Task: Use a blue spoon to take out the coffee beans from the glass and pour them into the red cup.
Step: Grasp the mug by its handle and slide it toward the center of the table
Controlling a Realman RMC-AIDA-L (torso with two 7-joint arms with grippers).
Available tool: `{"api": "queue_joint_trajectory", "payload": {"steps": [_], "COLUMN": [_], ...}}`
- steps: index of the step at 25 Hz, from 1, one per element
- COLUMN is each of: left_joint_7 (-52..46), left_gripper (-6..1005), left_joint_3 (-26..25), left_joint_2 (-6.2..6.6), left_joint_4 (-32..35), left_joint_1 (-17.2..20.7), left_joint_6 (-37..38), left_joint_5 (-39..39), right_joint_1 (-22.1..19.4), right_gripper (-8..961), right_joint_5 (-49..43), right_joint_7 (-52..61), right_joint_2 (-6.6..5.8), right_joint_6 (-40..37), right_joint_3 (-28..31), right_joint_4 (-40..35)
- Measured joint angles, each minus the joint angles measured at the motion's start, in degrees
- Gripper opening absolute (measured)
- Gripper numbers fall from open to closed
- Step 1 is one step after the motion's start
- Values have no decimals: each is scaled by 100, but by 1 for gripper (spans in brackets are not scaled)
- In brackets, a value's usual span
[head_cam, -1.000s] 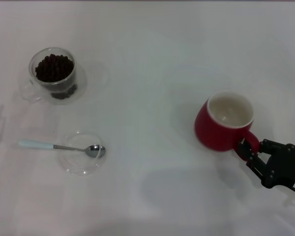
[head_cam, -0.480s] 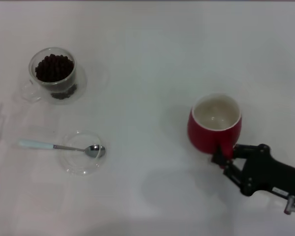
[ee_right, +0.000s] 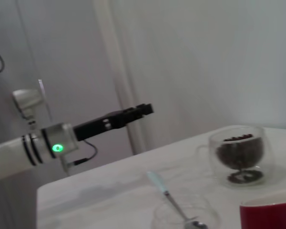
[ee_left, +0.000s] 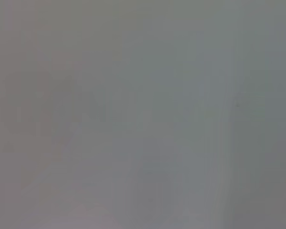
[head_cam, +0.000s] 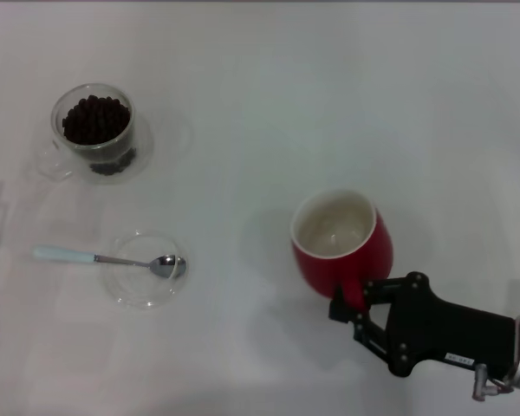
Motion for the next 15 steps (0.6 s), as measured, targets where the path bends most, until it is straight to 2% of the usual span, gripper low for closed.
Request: {"api": "queue_joint_trajectory", "payload": {"steps": [15], "left_joint_7": [0], "left_gripper": [551], "left_joint_3": [46], "left_joint_2": [-26], "left_joint_4": [8], "left_joint_1": [61], "left_joint_6": [47], "left_joint_5": [37], "right_joint_1": [25], "right_gripper": [133], "right_joint_5": [2], "right_joint_7": [187], "right_joint_2": [24], "right_joint_6": [205], "right_joint_3": [-626], "right_joint_4": [-716]}}
